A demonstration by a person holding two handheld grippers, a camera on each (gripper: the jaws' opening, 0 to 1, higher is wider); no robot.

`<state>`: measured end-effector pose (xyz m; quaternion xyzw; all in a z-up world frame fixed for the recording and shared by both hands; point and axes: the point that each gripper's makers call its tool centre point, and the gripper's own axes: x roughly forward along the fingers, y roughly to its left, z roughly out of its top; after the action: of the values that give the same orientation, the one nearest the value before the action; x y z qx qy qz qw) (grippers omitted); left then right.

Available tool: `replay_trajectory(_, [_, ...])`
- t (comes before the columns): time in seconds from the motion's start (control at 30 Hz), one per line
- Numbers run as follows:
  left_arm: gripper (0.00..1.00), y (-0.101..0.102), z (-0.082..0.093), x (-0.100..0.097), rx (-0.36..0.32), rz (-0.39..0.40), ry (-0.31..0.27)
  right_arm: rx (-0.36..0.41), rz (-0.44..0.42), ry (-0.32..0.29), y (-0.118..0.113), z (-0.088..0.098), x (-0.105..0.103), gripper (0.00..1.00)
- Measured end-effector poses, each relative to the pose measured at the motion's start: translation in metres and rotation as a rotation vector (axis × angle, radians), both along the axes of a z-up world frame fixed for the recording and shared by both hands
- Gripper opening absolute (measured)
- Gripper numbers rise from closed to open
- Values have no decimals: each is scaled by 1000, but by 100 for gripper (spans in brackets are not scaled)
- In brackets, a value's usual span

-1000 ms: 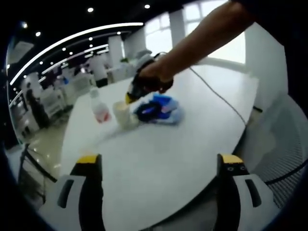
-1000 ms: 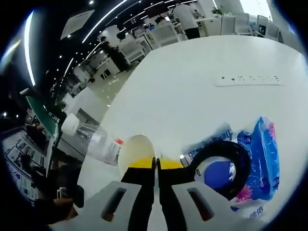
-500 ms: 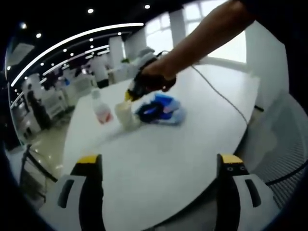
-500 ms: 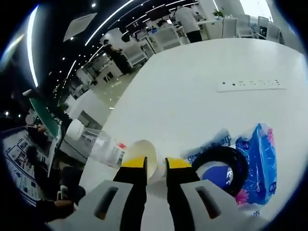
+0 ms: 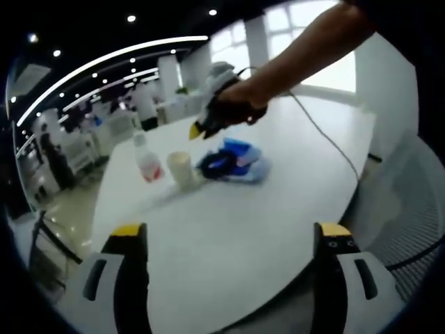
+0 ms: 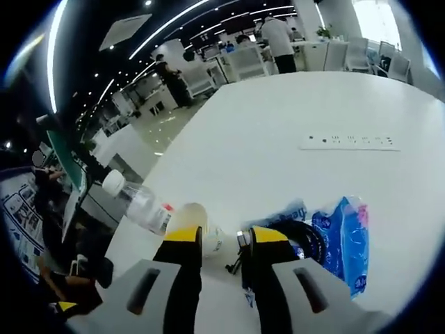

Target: Arrange the tabletop items into an orderly group along one side of the table until the central work area is clear of visible clutter.

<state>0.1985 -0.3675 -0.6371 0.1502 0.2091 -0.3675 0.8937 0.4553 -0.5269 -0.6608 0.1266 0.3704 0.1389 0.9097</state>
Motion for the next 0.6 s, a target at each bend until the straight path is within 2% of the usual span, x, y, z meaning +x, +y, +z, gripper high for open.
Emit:
replay_trajectory(0.27, [97,-1,1,1,-7,-1,-6,-42,-10,-19,-28,6,-1,34])
replay_trajectory(0.6, [97,-1,0,1,-5,-1,-1,-77,-47,-9,-63,1,-7,36])
